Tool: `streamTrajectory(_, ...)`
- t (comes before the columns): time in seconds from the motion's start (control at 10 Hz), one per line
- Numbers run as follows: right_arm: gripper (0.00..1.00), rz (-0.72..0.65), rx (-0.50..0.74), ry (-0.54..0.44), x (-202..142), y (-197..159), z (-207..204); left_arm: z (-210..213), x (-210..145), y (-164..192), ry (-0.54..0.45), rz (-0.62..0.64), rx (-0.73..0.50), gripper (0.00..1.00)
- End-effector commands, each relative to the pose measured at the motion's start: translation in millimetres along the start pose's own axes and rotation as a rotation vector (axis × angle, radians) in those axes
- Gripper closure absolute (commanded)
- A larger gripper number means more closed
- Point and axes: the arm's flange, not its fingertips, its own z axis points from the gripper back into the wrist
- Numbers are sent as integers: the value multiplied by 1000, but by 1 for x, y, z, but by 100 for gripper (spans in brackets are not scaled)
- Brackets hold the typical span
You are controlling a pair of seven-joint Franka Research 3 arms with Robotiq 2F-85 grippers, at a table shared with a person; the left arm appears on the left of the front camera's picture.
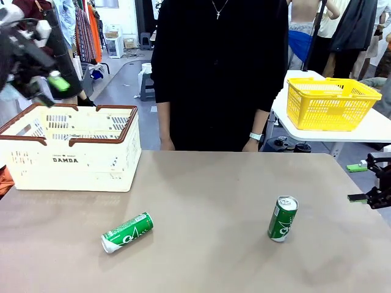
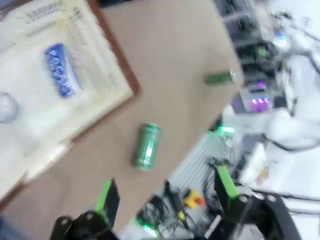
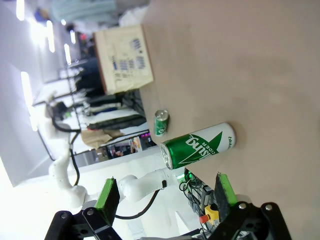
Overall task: Place the drinks into the Shopping basket.
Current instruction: Pick up one drink and place it into the Shopping basket.
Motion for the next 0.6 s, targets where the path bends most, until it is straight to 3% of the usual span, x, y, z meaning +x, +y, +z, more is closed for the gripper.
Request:
streamTrajectory(0.0, 0, -16, -5, 7, -2, 5, 3, 5, -71, 42, -42, -44, -170, 0)
streamTrajectory(0.1, 0, -16, -5, 7, -2, 5, 3, 13, -120, 67, -148, -48, -284, 0)
streamTrajectory(0.3, 0, -16, -5, 7, -2, 5, 3, 1, -154, 116, -208, -5, -434, 0)
streamTrajectory(0.4, 0, -16, -5, 7, -2, 5, 3, 15, -129, 71, -137, -35, -275, 0)
streamTrajectory(0.5, 0, -16, -5, 7, -2, 5, 3, 15, -129, 71, -137, -35, -275, 0)
